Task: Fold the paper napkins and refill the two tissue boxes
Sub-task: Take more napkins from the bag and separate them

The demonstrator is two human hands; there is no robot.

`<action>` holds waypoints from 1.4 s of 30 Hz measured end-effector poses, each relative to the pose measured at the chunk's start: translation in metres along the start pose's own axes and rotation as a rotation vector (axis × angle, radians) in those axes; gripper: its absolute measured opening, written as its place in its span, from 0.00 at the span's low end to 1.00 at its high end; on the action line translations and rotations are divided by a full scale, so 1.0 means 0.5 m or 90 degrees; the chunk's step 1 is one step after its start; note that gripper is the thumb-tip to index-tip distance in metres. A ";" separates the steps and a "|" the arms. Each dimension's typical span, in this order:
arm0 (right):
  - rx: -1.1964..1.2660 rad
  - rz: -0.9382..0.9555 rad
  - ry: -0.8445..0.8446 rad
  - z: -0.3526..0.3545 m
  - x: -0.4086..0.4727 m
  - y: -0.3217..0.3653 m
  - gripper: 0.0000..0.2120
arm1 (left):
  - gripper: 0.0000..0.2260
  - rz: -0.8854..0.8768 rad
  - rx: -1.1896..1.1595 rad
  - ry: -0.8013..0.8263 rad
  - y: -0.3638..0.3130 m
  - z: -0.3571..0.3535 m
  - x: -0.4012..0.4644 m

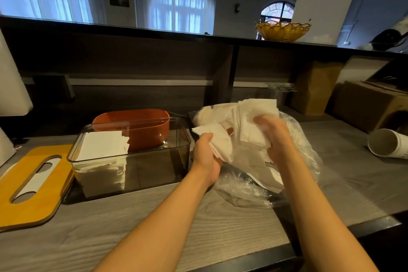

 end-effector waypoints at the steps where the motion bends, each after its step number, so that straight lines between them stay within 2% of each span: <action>1: 0.046 0.005 0.004 0.000 -0.003 0.005 0.05 | 0.12 -0.004 0.001 -0.004 -0.002 0.000 0.000; 5: 0.166 0.011 0.102 -0.010 -0.018 0.021 0.10 | 0.12 -0.033 0.009 -0.002 -0.005 -0.001 0.005; 8: 0.163 -0.007 0.177 -0.022 -0.034 0.024 0.10 | 0.11 -0.037 0.022 -0.008 -0.005 0.000 0.006; 15: 0.038 -0.003 0.257 -0.029 -0.048 0.020 0.07 | 0.11 -0.013 -0.069 -0.052 -0.014 0.000 -0.001; 18: -0.041 0.015 0.271 -0.035 -0.048 0.011 0.17 | 0.11 -0.004 -0.109 -0.062 -0.015 0.000 -0.001; 22: -0.135 0.038 0.302 -0.055 -0.048 -0.003 0.24 | 0.20 0.043 -0.074 -0.046 -0.005 0.005 0.008; 26: -0.159 0.050 0.287 -0.063 -0.040 -0.017 0.15 | 0.21 0.040 -0.052 -0.024 -0.004 0.003 0.013; 30: -0.166 0.063 0.244 -0.060 -0.033 -0.019 0.11 | 0.20 0.036 -0.066 -0.006 -0.005 0.000 0.009; 35: -0.076 0.071 0.168 -0.040 -0.033 0.004 0.08 | 0.19 0.026 -0.080 -0.018 -0.003 0.005 0.011; 38: 0.009 0.057 0.160 -0.027 -0.033 0.017 0.11 | 0.18 0.042 -0.076 -0.077 -0.003 0.017 0.018; 40: 0.045 0.049 0.189 -0.019 -0.030 0.020 0.16 | 0.16 0.054 -0.056 -0.062 -0.007 0.015 0.013; 42: 0.074 0.028 0.227 -0.011 -0.026 0.016 0.18 | 0.18 0.086 -0.080 -0.033 0.002 0.020 0.021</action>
Point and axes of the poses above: each hand's wrist, its own x-axis towards the middle knuckle, its own z-axis out of the back of the hand, y = z × x, the point moved 3 cm from there along x, towards the middle knuckle, and after that the axes turned 1 degree about y, right-handed, at the moved point
